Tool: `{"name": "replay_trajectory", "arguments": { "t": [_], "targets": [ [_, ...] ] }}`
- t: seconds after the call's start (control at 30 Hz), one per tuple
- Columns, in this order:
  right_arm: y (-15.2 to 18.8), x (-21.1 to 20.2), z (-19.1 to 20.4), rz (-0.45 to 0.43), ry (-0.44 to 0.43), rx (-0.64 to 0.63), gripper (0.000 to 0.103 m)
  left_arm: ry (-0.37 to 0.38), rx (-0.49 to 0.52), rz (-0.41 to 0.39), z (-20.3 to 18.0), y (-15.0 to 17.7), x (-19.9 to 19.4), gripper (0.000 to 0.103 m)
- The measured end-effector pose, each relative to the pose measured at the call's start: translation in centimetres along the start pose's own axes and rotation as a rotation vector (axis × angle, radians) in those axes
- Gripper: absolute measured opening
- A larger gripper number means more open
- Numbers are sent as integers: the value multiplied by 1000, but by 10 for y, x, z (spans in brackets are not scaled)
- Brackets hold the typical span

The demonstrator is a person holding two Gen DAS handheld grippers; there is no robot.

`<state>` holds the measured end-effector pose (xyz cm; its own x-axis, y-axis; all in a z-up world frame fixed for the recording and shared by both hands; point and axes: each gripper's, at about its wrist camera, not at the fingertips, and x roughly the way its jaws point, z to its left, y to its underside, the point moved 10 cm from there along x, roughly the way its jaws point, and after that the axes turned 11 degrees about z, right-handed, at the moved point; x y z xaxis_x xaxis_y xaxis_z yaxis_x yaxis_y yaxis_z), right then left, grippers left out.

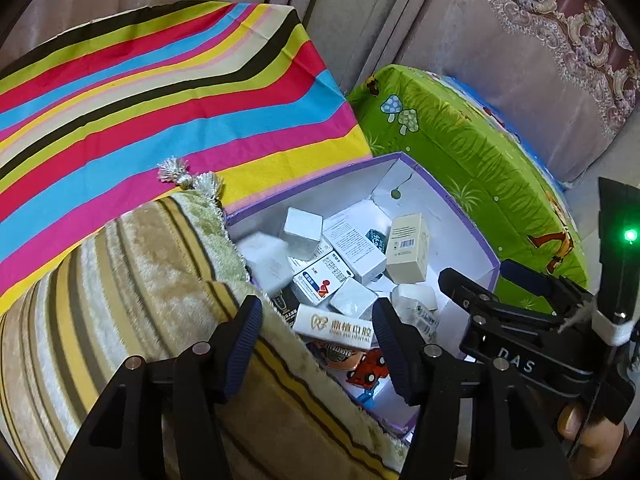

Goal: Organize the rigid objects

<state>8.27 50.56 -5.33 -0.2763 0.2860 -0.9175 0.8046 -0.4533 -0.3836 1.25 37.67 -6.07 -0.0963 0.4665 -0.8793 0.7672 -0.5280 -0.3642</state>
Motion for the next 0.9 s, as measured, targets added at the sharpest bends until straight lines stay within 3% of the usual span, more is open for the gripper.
{"name": "replay_trajectory", "arguments": {
  "t": [0.2,0.37,0.47,0.53,0.6,0.63,0.73,0.9],
  "targets": [
    [5,-9,7,-6,-6,-29,89,-6,-3,-36,5,17,-21,59],
    [12,-18,11,-12,-6,-43,89,-22,-5,-47,6,24,-30,67],
    [16,-24,9,-17,-5,-46,89,-74,6,-59,6,25,-34,80],
    [16,-25,7,-19,-7,-40,89,-127,11,-74,9,23,-37,97],
    [15,-25,5,-18,-8,-35,89,-152,-3,-76,17,22,-35,101],
    [14,-24,5,-15,-10,-32,89,-130,-18,-59,19,22,-31,103],
    [14,-22,6,-14,-11,-35,89,-119,-20,-60,22,21,-28,103],
    [14,-23,6,-18,-4,-31,89,-162,1,-34,19,21,-21,103]
  ]
}}
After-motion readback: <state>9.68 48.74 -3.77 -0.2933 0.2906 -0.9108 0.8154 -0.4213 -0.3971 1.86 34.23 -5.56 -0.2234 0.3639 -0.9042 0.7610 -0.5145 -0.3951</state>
